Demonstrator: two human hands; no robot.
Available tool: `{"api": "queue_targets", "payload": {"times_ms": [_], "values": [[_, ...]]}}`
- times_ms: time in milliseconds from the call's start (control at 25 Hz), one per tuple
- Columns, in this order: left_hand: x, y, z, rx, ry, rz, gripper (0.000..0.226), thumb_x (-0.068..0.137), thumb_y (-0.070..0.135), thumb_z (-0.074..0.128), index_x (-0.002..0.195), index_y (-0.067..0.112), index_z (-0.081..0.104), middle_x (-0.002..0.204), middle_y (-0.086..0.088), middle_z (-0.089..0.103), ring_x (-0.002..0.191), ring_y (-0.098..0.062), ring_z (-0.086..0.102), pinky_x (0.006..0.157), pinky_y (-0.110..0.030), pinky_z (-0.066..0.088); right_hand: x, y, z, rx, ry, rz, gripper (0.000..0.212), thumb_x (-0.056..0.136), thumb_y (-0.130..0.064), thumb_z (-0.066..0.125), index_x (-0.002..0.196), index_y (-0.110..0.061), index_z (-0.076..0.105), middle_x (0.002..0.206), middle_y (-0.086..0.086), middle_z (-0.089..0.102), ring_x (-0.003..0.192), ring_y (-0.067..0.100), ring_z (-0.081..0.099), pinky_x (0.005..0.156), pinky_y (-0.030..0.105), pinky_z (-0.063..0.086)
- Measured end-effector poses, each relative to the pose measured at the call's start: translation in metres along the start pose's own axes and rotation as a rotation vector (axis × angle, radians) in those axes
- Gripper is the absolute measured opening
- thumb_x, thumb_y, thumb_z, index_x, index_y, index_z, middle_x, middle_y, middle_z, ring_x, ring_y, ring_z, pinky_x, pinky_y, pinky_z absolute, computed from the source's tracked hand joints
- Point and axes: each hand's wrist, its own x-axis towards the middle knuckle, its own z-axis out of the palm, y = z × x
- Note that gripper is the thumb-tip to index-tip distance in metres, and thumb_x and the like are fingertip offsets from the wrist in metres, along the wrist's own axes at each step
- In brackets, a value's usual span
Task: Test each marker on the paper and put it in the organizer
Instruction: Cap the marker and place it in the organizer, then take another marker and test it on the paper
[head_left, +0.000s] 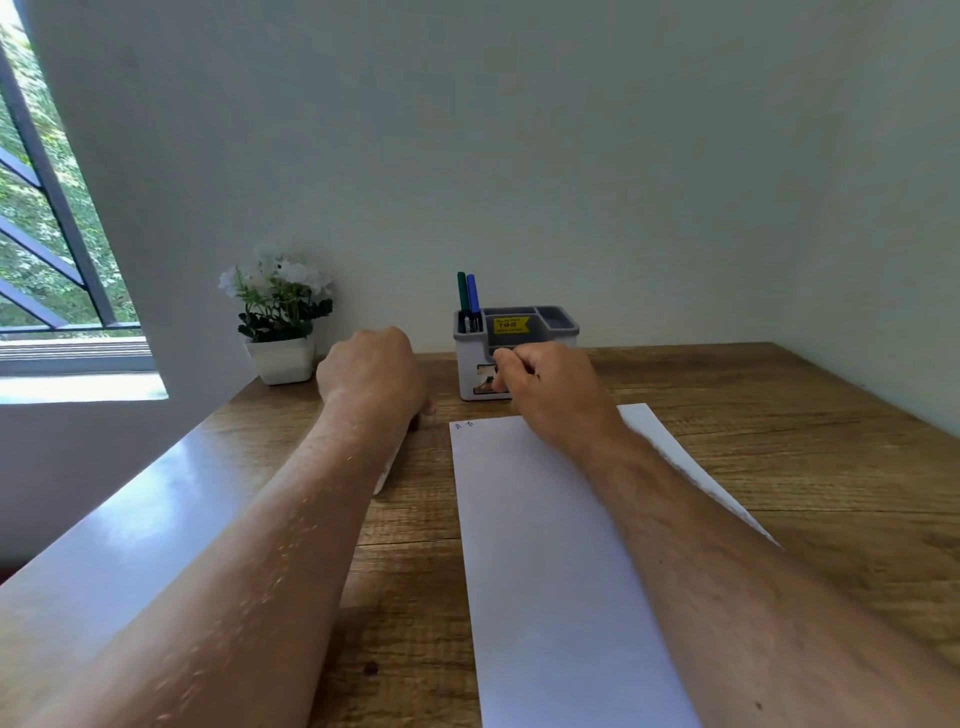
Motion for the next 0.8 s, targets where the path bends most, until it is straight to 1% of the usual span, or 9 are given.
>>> {"api": "queue_targets", "payload": {"times_ms": [120,200,280,360,520,600,680,760,800], "values": [[-0.002,-0.001,0.001,0.009,-0.049,-0.006,0.040,0.069,0.038,0.086,0.095,0.018,0.062,0.066,-0.003,0.041,0.075,-0.026,0.051,0.060,-0.036,0.045,0.001,0.002,0.001,-0.024,-0.015,0.009,0.036,0.100,-0.037,0.046,0.084,-0.017,0.072,0.077,-0.012,0.063,0.060,-0.006,0.052,0.050,0.004,0.031],[-0.002,0.000,0.003,0.016,-0.076,-0.008,0.045,0.068,0.040,0.086,0.100,0.017,0.064,0.066,-0.004,0.042,0.075,-0.027,0.051,0.060,-0.036,0.046,0.002,0.004,0.001,-0.046,-0.034,0.022,0.036,0.099,-0.034,0.048,0.081,-0.015,0.072,0.077,-0.009,0.065,0.060,-0.004,0.053,0.048,0.005,0.032],[-0.001,0.001,0.005,0.026,-0.080,-0.011,0.047,0.068,0.041,0.086,0.102,0.016,0.065,0.066,-0.004,0.043,0.074,-0.027,0.052,0.059,-0.035,0.045,0.003,0.004,0.000,-0.068,-0.052,0.033,0.036,0.097,-0.032,0.048,0.077,-0.014,0.072,0.074,-0.008,0.066,0.058,-0.003,0.055,0.043,0.002,0.032],[0.000,0.002,0.006,0.038,-0.086,-0.010,0.050,0.067,0.044,0.087,0.102,0.017,0.065,0.067,-0.004,0.044,0.073,-0.026,0.052,0.055,-0.034,0.043,0.003,0.004,0.000,-0.078,-0.056,0.034,0.036,0.097,-0.031,0.048,0.075,-0.014,0.071,0.071,-0.007,0.066,0.057,-0.002,0.056,0.043,0.003,0.032],[0.000,0.004,0.011,0.048,-0.102,0.007,0.046,0.072,0.043,0.082,0.105,0.018,0.063,0.069,-0.003,0.044,0.074,-0.025,0.053,0.053,-0.034,0.040,0.002,0.002,0.003,-0.081,-0.047,0.005,0.039,0.095,-0.031,0.048,0.070,-0.013,0.071,0.067,0.001,0.069,0.058,0.008,0.063,0.048,0.017,0.044],[-0.001,0.006,0.011,0.031,-0.082,0.007,0.038,0.075,0.041,0.079,0.100,0.018,0.061,0.070,-0.003,0.047,0.072,-0.024,0.054,0.051,-0.032,0.040,0.002,0.002,0.003,-0.082,-0.050,-0.009,0.039,0.096,-0.031,0.048,0.070,-0.012,0.071,0.068,0.003,0.070,0.059,0.011,0.064,0.052,0.020,0.049],[-0.001,0.007,0.006,-0.017,-0.011,-0.014,0.034,0.075,0.042,0.077,0.089,0.017,0.058,0.069,-0.003,0.049,0.065,-0.023,0.052,0.050,-0.031,0.039,0.002,0.001,0.003,-0.064,-0.056,-0.014,0.040,0.096,-0.031,0.047,0.071,-0.012,0.071,0.070,0.004,0.071,0.061,0.013,0.065,0.057,0.026,0.055],[-0.002,0.007,-0.003,-0.139,0.082,-0.043,0.037,0.073,0.046,0.076,0.078,0.014,0.059,0.069,-0.005,0.055,0.062,-0.023,0.053,0.051,-0.029,0.040,0.002,0.000,0.004,-0.020,-0.044,-0.011,0.040,0.097,-0.033,0.047,0.073,-0.012,0.071,0.073,0.003,0.071,0.063,0.013,0.066,0.061,0.034,0.059],[-0.003,0.008,-0.007,-0.230,0.116,-0.052,0.037,0.071,0.049,0.075,0.074,0.014,0.061,0.070,-0.005,0.060,0.062,-0.023,0.056,0.052,-0.029,0.042,0.002,-0.001,0.004,0.007,-0.028,-0.010,0.039,0.097,-0.035,0.048,0.074,-0.013,0.071,0.075,0.002,0.072,0.065,0.012,0.067,0.062,0.035,0.060]]}}
